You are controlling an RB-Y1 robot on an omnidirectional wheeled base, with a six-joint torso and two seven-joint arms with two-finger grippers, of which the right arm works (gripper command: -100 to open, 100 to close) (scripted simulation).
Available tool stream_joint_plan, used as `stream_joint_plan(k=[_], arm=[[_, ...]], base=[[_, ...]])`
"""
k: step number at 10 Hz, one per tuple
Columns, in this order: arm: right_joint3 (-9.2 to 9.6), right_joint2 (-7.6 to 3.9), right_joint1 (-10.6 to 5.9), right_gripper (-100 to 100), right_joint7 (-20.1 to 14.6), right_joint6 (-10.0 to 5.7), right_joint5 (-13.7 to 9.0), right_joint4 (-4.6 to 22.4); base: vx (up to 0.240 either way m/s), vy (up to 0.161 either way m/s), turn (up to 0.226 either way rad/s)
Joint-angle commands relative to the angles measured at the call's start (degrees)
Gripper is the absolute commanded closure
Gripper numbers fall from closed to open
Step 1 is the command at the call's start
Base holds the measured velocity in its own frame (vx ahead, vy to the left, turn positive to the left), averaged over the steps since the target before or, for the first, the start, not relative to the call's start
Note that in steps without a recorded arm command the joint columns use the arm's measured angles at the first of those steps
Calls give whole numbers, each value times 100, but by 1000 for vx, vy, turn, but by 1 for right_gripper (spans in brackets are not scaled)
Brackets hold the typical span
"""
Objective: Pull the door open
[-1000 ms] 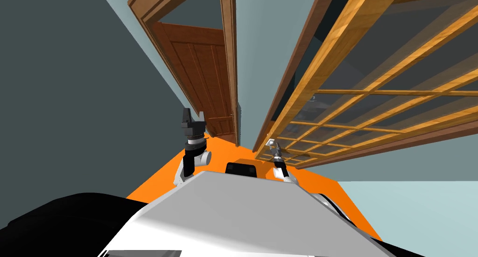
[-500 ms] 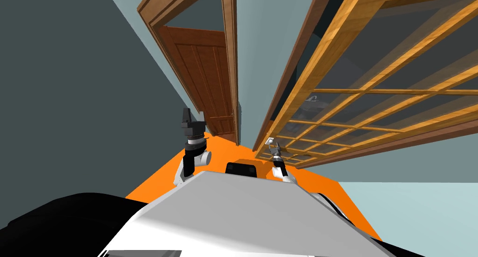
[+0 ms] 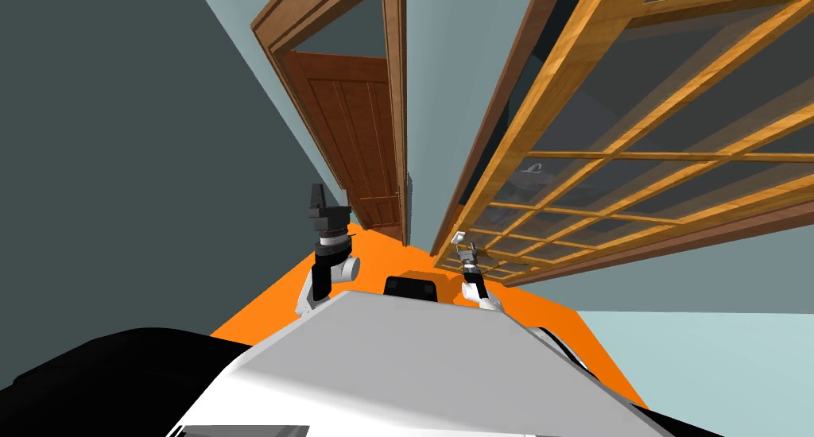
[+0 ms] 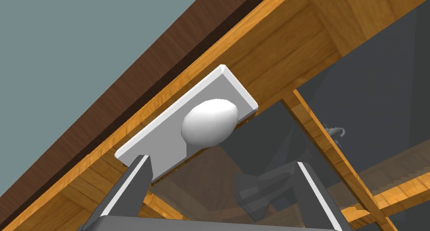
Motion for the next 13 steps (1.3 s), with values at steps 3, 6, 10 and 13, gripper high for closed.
stream_joint_plan(k=[3, 6, 10, 13], arm=[[96, 40, -16, -100, -533, 42, -199, -58], [188, 79, -26, -100, -1006, 87, -389, -122], [279, 118, -36, -100, -1484, 131, -577, -186], [366, 156, -46, -100, -1957, 174, -758, -247]], base=[[-67, -27, 48], [-49, -18, 40], [-62, -21, 43], [-60, -22, 48]])
